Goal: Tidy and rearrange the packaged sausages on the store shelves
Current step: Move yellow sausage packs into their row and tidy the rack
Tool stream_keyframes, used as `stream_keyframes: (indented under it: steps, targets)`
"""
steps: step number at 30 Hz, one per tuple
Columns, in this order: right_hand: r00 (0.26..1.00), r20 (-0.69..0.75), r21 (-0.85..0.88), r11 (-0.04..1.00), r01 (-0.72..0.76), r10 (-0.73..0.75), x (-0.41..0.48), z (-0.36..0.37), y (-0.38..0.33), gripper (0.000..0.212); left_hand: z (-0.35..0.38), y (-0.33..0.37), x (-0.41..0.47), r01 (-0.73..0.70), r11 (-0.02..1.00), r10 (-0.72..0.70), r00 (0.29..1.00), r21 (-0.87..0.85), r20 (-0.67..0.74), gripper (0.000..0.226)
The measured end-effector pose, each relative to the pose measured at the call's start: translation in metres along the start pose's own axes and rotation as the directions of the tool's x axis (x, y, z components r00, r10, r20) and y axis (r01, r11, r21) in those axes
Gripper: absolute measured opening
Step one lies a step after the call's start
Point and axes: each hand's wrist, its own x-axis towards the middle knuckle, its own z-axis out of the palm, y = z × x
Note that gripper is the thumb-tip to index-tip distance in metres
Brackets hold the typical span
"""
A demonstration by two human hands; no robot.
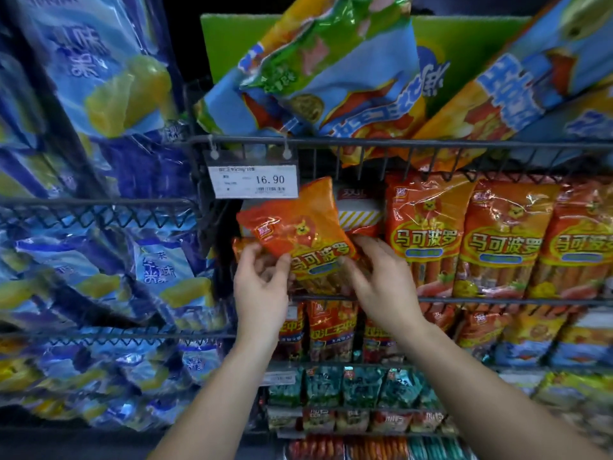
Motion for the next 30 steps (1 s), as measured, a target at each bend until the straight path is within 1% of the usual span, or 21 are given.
stream_keyframes:
  steps: [2, 5, 7, 12, 14, 16, 17, 19, 22, 25, 27, 28, 30]
  targets:
    - [0.999, 0.0, 0.038, 0.999, -0.038, 0.038, 0.001, 0.0, 0.003, 0.033, 0.003, 0.005, 0.005, -0.055, 0.999, 0.055, 0.998, 0.0, 0.018, 0.022]
    - [0.994, -0.028, 0.136, 0.986, -0.099, 0.104, 0.0, -0.003, 0.007, 0.03, 0.008, 0.007, 0.011, -0.109, 0.993, 0.107, 0.993, 0.04, 0.051, 0.023]
    - [0.992, -0.036, 0.173, 0.978, -0.114, 0.122, -0.003, -0.004, 0.01, 0.029, 0.011, 0.007, 0.014, -0.139, 0.988, 0.134, 0.988, 0.068, 0.074, 0.024]
    - [0.987, -0.059, 0.175, 0.975, -0.134, 0.146, -0.003, 0.0, 0.017, 0.028, 0.018, 0.01, 0.013, -0.207, 0.974, 0.197, 0.975, 0.096, 0.105, 0.023]
    - [0.984, -0.059, 0.206, 0.967, -0.15, 0.165, -0.005, 0.0, 0.023, 0.022, 0.025, 0.012, 0.012, -0.219, 0.968, 0.2, 0.969, 0.125, 0.144, 0.025]
    - [0.98, -0.061, 0.205, 0.963, -0.175, 0.191, -0.007, -0.004, 0.028, 0.012, 0.034, 0.015, 0.013, -0.241, 0.957, 0.208, 0.958, 0.16, 0.196, 0.024]
    - [0.978, -0.058, 0.194, 0.963, -0.185, 0.199, -0.008, -0.007, 0.031, 0.008, 0.038, 0.016, 0.014, -0.255, 0.951, 0.214, 0.952, 0.178, 0.218, 0.023]
    - [0.977, -0.038, 0.148, 0.968, -0.201, 0.208, -0.008, -0.013, 0.036, 0.012, 0.044, 0.019, 0.015, -0.282, 0.934, 0.224, 0.941, 0.222, 0.251, 0.022]
    - [0.981, -0.028, -0.046, 0.981, -0.191, 0.19, -0.006, -0.021, 0.037, 0.026, 0.049, 0.021, 0.018, -0.284, 0.924, 0.217, 0.94, 0.256, 0.262, 0.02]
    - [0.975, -0.034, -0.205, 0.953, -0.222, 0.22, -0.002, -0.029, 0.032, 0.045, 0.052, 0.019, 0.02, -0.273, 0.92, 0.205, 0.947, 0.281, 0.247, 0.02]
    - [0.974, -0.043, -0.306, 0.925, -0.224, 0.222, 0.002, -0.035, 0.031, 0.053, 0.054, 0.018, 0.021, -0.255, 0.918, 0.19, 0.955, 0.303, 0.229, 0.02]
    - [0.974, -0.043, -0.327, 0.918, -0.225, 0.223, 0.005, -0.037, 0.032, 0.056, 0.055, 0.017, 0.022, -0.244, 0.917, 0.179, 0.959, 0.316, 0.22, 0.02]
    - [0.969, -0.02, -0.316, 0.918, -0.24, 0.246, 0.011, -0.04, 0.034, 0.06, 0.058, 0.016, 0.024, -0.228, 0.911, 0.164, 0.965, 0.344, 0.207, 0.021]
